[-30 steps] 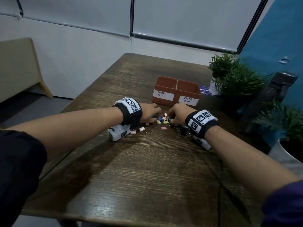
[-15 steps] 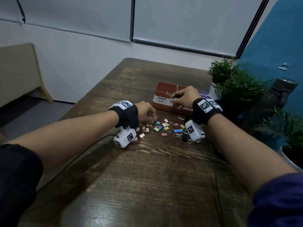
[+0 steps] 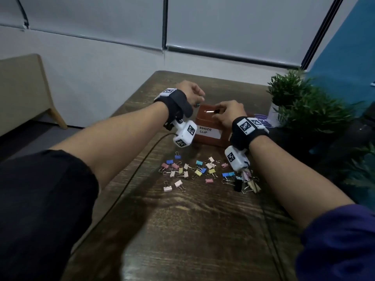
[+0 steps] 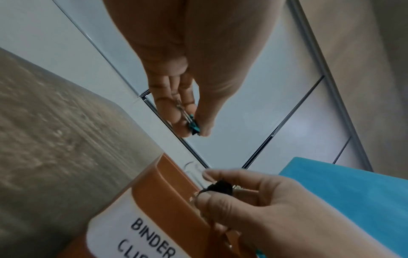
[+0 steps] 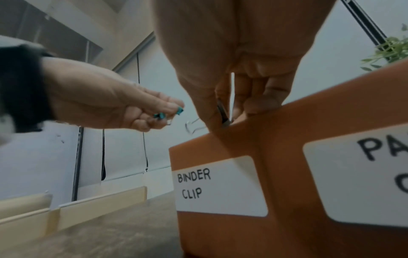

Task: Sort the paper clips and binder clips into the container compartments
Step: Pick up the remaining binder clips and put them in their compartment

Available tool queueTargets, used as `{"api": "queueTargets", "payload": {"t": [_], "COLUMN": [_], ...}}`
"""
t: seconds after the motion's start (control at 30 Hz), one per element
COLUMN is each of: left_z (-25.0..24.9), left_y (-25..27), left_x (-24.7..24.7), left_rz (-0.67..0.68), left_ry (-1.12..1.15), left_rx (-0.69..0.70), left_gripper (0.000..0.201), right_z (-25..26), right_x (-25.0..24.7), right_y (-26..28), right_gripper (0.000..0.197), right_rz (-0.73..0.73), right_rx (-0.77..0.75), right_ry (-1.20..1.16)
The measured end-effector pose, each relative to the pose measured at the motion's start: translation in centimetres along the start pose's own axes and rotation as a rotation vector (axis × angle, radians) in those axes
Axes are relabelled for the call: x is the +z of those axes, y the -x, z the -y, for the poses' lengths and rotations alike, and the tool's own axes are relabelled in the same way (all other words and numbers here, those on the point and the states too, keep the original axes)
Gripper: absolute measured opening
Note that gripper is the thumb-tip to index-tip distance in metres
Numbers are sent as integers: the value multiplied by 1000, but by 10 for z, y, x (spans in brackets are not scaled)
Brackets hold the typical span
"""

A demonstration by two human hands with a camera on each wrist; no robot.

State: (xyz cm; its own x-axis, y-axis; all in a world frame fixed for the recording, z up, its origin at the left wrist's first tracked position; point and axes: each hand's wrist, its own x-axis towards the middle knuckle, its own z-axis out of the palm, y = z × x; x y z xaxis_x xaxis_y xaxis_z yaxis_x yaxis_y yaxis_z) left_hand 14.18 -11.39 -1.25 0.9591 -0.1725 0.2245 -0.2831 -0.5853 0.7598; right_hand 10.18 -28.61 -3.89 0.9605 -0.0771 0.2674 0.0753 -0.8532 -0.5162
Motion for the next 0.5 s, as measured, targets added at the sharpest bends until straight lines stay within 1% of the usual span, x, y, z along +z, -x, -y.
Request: {"api": "queueTargets", "payload": {"t": [0.07, 0.13, 0.2, 0.27, 0.33, 0.37, 0.43, 0.5], "left_z": [-5, -8, -9, -10, -13, -15, -22, -25], "left_y": [-15, -24, -28, -27, -17, -9, 13, 40], "left_x": [9, 17, 26, 32, 30, 27, 21, 22], "left_rz": [-24, -16, 89, 181, 159, 124, 91, 138], "left_ry": [-25, -83, -189, -251, -363, -411, -433, -419], "left_rx": [1, 2, 8, 37, 111, 159, 260, 333], "left_gripper": [9, 10, 7, 6, 16, 18, 19, 17], "right_z": [-2, -5, -12, -19, -26, -30, -40, -49], "right_x": [-1, -3, -8, -17, -32, -40, -56, -66], "right_y": [-1, -2, 1, 12, 28, 38, 60, 84], "right_gripper": [51, 55, 50, 40, 28, 23, 16, 16], "right_rz": [30, 31, -13, -74, -78, -41, 104, 252], "right_rx": [-6, -5, -7, -15, -19, -18, 12, 79], "right_ry": [-6, 3, -12, -42, -58, -48, -23, -4]}}
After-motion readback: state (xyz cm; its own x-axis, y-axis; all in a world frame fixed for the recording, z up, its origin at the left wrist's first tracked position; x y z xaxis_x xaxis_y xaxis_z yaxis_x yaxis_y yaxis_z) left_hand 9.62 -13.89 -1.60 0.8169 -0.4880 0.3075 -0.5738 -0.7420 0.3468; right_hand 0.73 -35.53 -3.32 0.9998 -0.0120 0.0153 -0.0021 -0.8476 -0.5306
